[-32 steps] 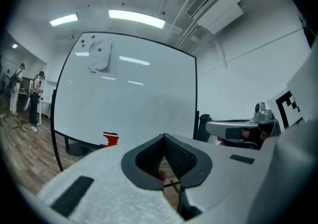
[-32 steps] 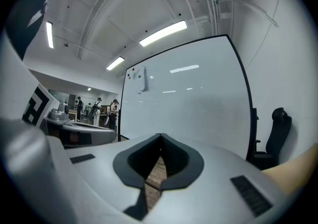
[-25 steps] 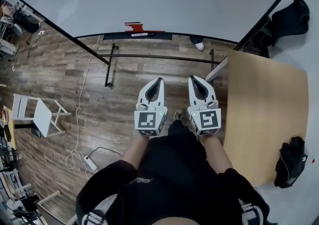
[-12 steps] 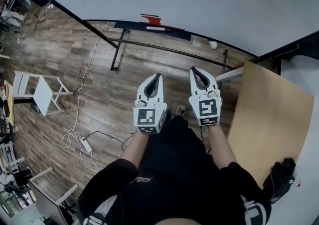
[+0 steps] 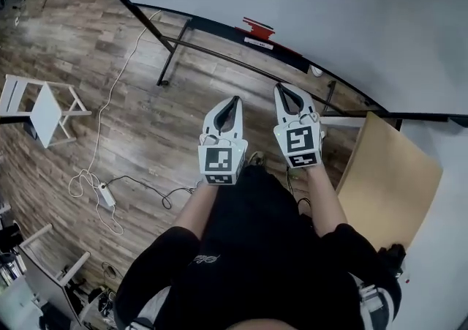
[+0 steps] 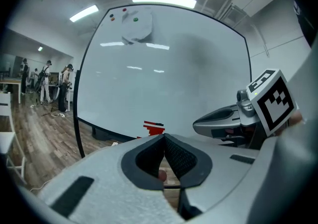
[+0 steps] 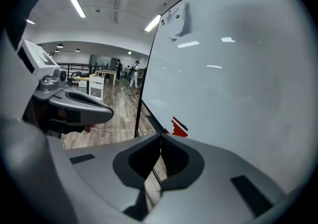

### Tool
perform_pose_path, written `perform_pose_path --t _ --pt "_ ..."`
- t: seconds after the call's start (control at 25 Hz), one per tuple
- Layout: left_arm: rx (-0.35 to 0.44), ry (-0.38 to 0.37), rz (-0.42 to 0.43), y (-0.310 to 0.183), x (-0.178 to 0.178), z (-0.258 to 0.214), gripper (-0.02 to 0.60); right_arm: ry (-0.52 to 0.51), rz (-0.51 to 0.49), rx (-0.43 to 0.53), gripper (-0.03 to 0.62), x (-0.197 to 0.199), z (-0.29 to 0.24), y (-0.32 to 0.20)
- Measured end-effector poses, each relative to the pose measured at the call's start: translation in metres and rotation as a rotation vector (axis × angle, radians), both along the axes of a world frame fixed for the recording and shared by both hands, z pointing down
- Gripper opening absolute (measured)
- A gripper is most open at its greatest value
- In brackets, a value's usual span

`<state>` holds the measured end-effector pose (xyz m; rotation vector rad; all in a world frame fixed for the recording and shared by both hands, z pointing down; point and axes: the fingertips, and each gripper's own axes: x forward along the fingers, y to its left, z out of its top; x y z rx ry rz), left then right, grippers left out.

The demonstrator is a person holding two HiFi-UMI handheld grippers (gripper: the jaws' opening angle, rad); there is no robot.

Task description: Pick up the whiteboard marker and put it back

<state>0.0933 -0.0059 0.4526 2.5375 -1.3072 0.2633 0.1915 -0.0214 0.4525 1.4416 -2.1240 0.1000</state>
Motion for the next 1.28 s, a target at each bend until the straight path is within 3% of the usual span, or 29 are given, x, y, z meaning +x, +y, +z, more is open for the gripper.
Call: perform_pose_path --t 0.28,0.48,0.8,1.16,1.28 --pt "-0.059 0.047 -0.033 -0.043 -0.042 0.019 0.005 0.182 -0.062 -0.071 0.002 -0.032 0.006 -0.05" --pt "-0.104 0.056 -0.012 -0.079 -0.042 0.026 0.005 0.267 -0.112 -0.134 0.002 -0.042 0.015 -0.095" --pt "-0.198 0.05 -0.023 -0.111 -0.043 0.072 0.005 0.513 -0.194 -0.203 0.002 -0.035 0.06 -0.145" --pt "-0.259 0.039 -0.13 -0.152 -0.064 0.104 0.005 0.64 -0.26 -0.338 0.003 -0.013 0.127 -0.192" --pt "-0.278 0.036 -0.151 -0.159 -0.068 0.11 0.005 0.632 -0.255 -0.381 0.003 -0.01 0.142 -0.195"
